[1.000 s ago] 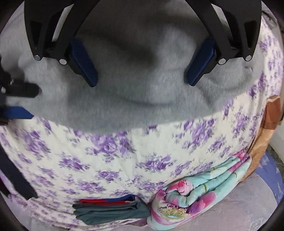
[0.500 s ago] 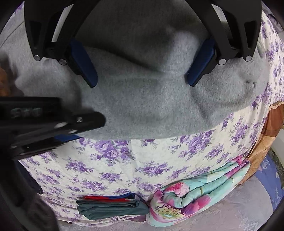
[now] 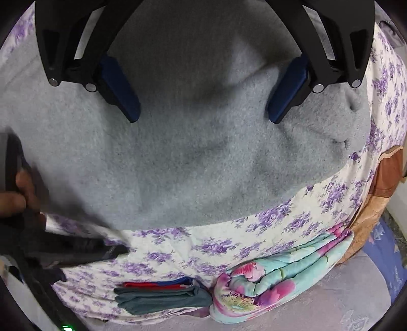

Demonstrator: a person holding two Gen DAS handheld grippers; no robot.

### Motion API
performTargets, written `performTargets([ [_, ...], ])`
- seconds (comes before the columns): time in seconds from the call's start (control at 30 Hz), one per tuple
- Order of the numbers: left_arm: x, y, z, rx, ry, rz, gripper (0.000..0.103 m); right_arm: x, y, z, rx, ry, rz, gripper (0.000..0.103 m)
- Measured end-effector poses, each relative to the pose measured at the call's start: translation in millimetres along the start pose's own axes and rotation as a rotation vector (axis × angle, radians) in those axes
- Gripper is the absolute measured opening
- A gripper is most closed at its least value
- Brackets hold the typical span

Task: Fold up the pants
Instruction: 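Carry the cuff with the right tool toward the left tool and release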

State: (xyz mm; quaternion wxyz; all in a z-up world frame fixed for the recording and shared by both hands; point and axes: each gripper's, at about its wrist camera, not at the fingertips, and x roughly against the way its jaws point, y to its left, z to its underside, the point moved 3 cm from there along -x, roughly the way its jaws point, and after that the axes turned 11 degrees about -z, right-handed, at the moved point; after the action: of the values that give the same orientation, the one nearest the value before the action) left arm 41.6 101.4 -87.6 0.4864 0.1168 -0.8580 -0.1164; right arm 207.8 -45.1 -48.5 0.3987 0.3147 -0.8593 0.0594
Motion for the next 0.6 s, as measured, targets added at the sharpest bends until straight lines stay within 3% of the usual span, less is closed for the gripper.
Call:
performTargets([
  [0.1, 16.6, 9.1, -0.1, 0.021, -0.024, 0.041, 0.098, 21.8, 9.1, 14.2, -0.026, 0.057, -0.217, 0.030],
  [0.2, 26.1, 29.0, -3.9, 0.095, -0.052, 0.074, 0.098, 26.0, 32.4, 46.3, 0.051, 0.151, -0.304, 0.028],
  [0.27, 15.0, 47.9, -4.5, 0.149, -0.030, 0.055, 0.098, 15.2, 24.1, 64.4, 0.066, 0.222, -0.211, 0.020],
  [0.33, 0.1, 57.8, -1.3, 0.166, 0.009, 0.030, 0.098, 28.1, -5.5, 67.7, -0.025, 0.179, -0.176, 0.011],
  [0.37, -5.4, 57.2, 1.8, 0.153, 0.022, 0.023, 0.098, 38.1, -24.3, 67.5, -0.080, 0.155, -0.062, 0.016],
  [0.4, -4.1, 55.2, 4.1, 0.133, 0.011, -0.004, 0.098, 57.3, -46.1, 68.3, -0.128, 0.091, 0.113, 0.035],
  [0.43, -0.3, 53.9, 6.1, 0.119, 0.002, -0.026, 0.098, 74.9, -57.8, 72.7, -0.169, 0.037, 0.181, 0.037],
  [0.47, 4.3, 51.4, 7.5, 0.105, -0.006, -0.047, 0.098, 88.4, -63.9, 78.4, -0.206, 0.007, 0.141, 0.037],
  [0.5, 10.7, 48.6, 9.1, 0.096, -0.017, -0.051, 0.098, 102.5, -62.7, 88.7, -0.244, -0.004, -0.008, 0.040],
  [0.57, 20.2, 42.7, 13.1, 0.085, -0.032, -0.003, 0.098, 119.1, -53.7, 111.2, -0.273, -0.009, -0.173, 0.055],
  [0.6, 21.3, 40.1, 16.3, 0.079, -0.033, 0.021, 0.098, 121.3, -50.4, 122.1, -0.278, 0.006, -0.198, 0.061],
])
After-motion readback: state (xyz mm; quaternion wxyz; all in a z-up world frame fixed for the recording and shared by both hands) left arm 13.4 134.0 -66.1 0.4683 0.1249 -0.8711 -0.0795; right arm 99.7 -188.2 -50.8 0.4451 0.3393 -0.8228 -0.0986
